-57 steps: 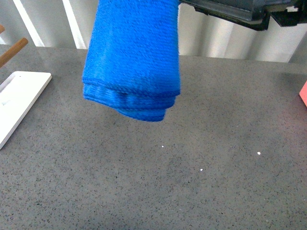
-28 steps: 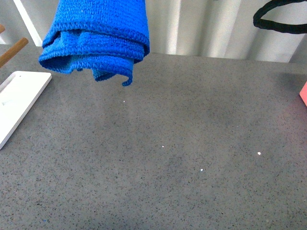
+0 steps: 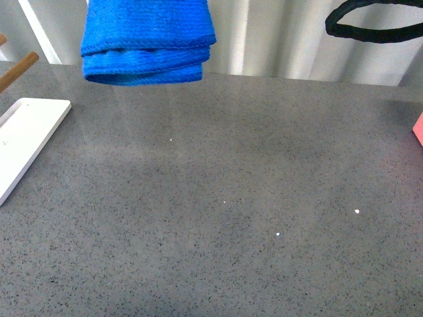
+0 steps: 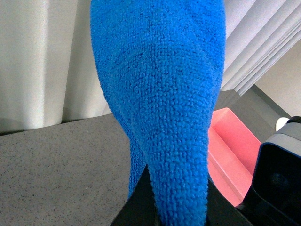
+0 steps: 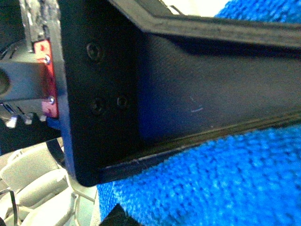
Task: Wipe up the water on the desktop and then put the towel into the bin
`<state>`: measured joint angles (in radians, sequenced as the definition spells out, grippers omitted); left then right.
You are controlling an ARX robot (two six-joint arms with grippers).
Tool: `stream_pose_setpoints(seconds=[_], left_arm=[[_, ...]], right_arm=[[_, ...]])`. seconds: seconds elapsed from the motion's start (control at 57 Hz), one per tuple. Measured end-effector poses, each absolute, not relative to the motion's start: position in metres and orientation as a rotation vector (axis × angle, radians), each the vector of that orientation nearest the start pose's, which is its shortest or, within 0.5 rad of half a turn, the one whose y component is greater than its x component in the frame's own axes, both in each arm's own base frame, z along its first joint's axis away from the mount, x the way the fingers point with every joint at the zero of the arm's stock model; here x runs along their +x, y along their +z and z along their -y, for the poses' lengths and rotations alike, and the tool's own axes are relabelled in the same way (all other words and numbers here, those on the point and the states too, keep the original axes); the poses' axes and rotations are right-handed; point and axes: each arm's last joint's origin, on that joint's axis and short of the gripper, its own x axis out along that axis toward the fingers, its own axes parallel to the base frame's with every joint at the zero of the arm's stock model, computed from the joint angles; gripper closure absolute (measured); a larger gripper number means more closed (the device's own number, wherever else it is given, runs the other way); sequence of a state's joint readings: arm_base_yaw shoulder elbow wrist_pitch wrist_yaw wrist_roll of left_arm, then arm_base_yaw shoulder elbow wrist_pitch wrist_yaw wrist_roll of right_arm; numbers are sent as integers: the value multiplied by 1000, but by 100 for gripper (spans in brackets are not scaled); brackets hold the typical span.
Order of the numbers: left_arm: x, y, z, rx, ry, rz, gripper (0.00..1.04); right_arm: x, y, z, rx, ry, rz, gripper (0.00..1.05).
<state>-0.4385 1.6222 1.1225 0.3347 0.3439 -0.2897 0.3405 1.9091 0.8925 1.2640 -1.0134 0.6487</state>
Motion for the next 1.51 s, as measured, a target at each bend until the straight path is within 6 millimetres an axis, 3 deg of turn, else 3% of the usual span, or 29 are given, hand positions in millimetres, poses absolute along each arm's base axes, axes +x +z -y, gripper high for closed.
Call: stream_pose_setpoints(seconds=[0.158, 0.211, 0.632, 0.947, 0.982, 1.035, 1.07, 1.14, 1.246, 1.333, 1.509], left_arm=[[332, 287, 167, -266, -755, -282, 73], [331, 287, 167, -266, -760, -283, 62], [332, 285, 168, -268, -747, -286, 5], [332, 284, 168, -267, -749, -289, 7], [332, 282, 170, -233, -680, -244, 10], [329, 279, 167, -188, -512, -138, 17], [321, 273, 158, -130, -324, -55, 25], [302, 263, 137, -93, -125, 5, 38], [282, 255, 113, -59, -51, 25, 53], [263, 239, 83, -33, -4, 18, 71], [228, 211, 53, -13, -14, -12, 101]], right_arm=[[336, 198, -145, 442, 1351, -217, 98], [335, 199, -144, 437, 1349, -217, 98], [333, 201, -143, 413, 1338, -205, 99], [331, 199, -141, 409, 1324, -221, 99], [330, 199, -141, 410, 1323, -221, 99], [330, 198, -141, 412, 1321, -224, 99], [329, 197, -141, 413, 1319, -228, 99], [327, 194, -143, 415, 1338, -252, 99], [326, 193, -143, 416, 1337, -258, 99], [327, 194, -140, 418, 1316, -247, 99], [327, 194, -140, 417, 1315, -247, 99]])
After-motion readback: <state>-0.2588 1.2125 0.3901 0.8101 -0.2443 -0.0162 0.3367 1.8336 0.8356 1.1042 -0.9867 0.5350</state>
